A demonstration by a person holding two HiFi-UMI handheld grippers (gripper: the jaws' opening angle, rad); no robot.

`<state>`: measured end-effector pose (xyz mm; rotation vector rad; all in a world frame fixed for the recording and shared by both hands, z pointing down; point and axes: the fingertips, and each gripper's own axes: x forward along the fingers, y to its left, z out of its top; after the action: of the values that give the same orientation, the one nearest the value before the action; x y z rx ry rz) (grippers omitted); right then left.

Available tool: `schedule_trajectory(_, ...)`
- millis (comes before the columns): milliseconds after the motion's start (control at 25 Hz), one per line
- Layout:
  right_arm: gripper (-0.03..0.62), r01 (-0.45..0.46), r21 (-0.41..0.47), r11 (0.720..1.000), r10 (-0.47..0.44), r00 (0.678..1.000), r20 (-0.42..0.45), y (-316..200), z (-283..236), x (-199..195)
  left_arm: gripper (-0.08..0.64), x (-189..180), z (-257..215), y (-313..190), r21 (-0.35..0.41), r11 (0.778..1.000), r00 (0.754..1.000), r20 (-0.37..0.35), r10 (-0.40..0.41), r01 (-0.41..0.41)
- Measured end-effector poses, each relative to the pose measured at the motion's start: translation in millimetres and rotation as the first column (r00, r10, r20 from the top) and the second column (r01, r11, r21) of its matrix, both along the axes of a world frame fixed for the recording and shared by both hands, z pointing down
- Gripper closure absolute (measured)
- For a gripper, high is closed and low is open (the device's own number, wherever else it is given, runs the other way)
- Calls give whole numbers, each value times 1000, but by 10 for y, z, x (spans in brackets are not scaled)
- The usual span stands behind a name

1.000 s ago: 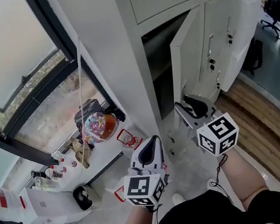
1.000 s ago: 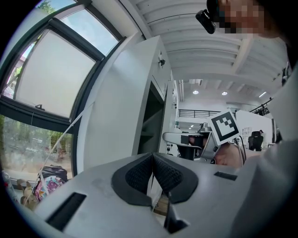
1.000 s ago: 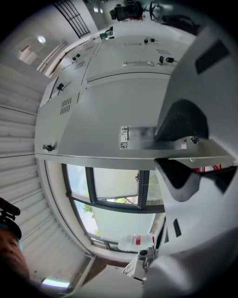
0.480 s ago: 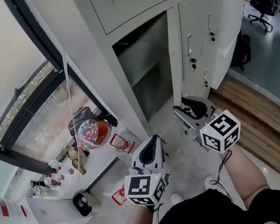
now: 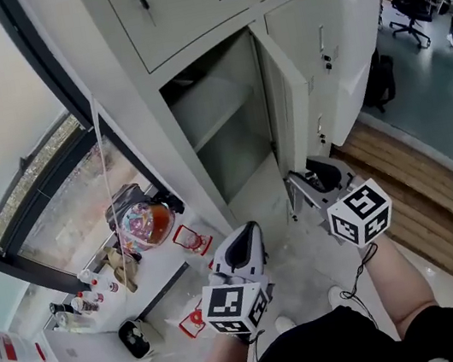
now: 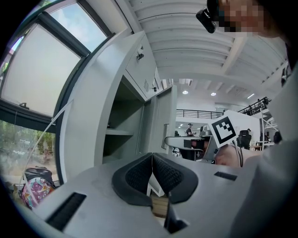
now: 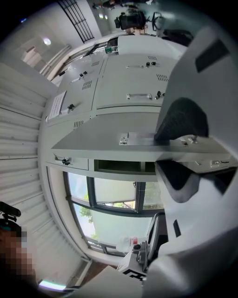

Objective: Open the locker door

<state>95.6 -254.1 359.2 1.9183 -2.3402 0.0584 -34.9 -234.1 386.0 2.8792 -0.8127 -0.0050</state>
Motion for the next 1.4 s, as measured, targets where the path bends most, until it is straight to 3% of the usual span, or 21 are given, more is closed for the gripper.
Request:
schedule_trajectory(760, 445, -152, -12, 988, 151, 988, -33, 345, -15, 1030, 543, 879, -31, 254, -8, 997, 997, -11, 81, -81)
schedule_trajectory(1400, 457, -106, -2, 994, 106, 994, 10, 303, -22, 1705, 543, 1359, -106, 402, 18, 1000, 1000, 17, -12, 12)
